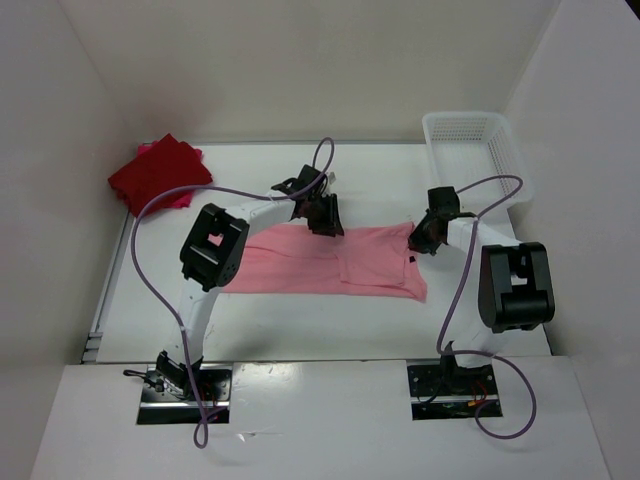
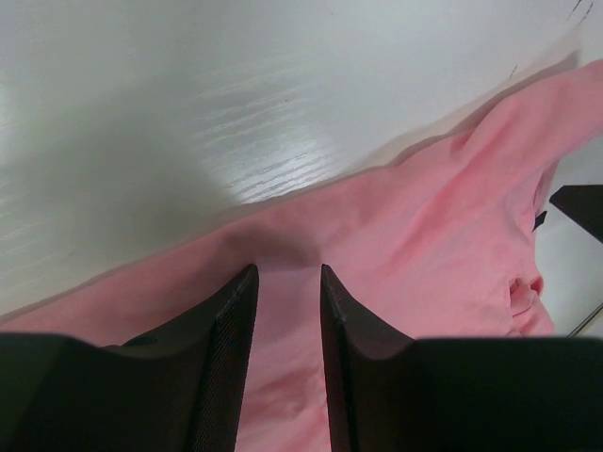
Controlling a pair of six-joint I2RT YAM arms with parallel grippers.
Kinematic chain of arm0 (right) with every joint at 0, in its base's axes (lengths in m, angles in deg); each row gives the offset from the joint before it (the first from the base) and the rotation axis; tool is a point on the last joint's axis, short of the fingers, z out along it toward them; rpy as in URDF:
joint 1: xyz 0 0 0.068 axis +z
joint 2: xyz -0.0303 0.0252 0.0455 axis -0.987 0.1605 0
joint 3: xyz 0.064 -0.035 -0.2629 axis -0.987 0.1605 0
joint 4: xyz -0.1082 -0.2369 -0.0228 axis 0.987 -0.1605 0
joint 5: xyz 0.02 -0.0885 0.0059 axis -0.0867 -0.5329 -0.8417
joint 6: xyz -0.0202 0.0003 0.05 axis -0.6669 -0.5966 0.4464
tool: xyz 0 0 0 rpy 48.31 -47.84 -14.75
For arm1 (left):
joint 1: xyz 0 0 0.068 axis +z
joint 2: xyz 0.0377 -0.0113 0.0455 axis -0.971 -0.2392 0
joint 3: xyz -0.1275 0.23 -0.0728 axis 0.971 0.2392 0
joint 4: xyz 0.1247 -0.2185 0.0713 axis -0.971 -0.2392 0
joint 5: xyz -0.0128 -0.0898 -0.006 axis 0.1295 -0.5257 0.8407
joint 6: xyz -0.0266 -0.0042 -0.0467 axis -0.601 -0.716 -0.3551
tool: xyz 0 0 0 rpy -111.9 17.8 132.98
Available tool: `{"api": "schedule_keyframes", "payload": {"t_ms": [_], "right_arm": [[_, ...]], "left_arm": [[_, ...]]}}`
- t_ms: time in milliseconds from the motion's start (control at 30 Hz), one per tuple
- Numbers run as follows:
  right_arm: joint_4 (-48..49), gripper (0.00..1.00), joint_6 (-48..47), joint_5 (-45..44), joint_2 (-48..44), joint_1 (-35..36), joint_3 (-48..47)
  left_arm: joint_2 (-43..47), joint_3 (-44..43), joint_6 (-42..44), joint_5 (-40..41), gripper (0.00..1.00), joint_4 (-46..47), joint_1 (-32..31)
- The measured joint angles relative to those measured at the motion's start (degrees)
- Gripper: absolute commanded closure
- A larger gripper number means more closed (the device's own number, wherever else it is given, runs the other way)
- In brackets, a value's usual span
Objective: Fold and stack the t-shirts
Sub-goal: Rotate the tshirt 90 degrees
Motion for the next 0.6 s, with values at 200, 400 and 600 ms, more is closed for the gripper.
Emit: {"api": "schedule_keyframes", "payload": {"t_ms": [200, 400, 600], "right_arm": [[0.1, 0.82, -0.1, 2.4, 0.0, 0.0, 0.3], [1.1, 0.81, -0.7, 4.6, 1.5, 0.0, 0.3], [1.4, 0.88, -0.9, 5.2, 3.4, 0.0, 0.3]], "left_arm": [[0.0, 0.3, -0.4, -0.3, 0.59, 0.6, 0.3], [0.0, 0.6, -0.4, -0.5, 0.59, 1.3, 0.4], [0.0, 0.6, -0.4, -0.5, 0.59, 1.4, 0.4]]}}
